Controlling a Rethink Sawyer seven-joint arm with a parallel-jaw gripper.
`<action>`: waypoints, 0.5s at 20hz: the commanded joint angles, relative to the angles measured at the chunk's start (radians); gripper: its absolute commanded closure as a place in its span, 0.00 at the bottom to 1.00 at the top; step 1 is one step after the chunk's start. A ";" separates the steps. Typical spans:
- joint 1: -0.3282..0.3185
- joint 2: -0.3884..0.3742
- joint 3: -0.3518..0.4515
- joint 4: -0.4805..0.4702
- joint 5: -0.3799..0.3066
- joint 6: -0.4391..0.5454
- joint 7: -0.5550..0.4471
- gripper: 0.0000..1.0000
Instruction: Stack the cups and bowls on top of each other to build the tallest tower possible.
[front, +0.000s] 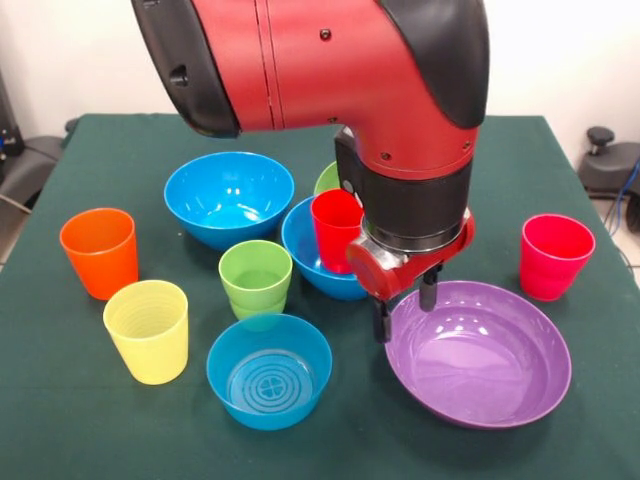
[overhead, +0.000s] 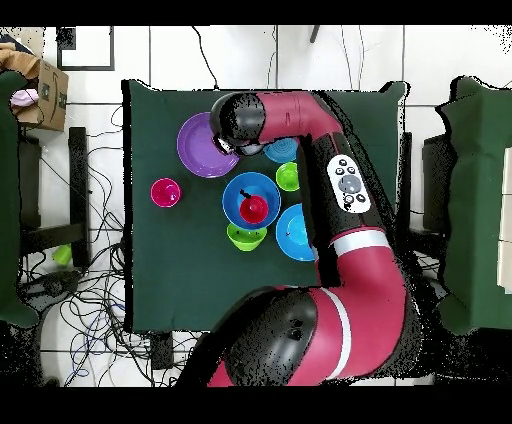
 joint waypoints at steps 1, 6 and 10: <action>-0.005 0.040 -0.048 -0.005 -0.010 -0.053 0.079 0.00; 0.002 0.066 -0.043 -0.024 0.010 -0.081 0.130 0.00; 0.016 0.080 -0.057 -0.045 0.012 -0.088 0.172 0.00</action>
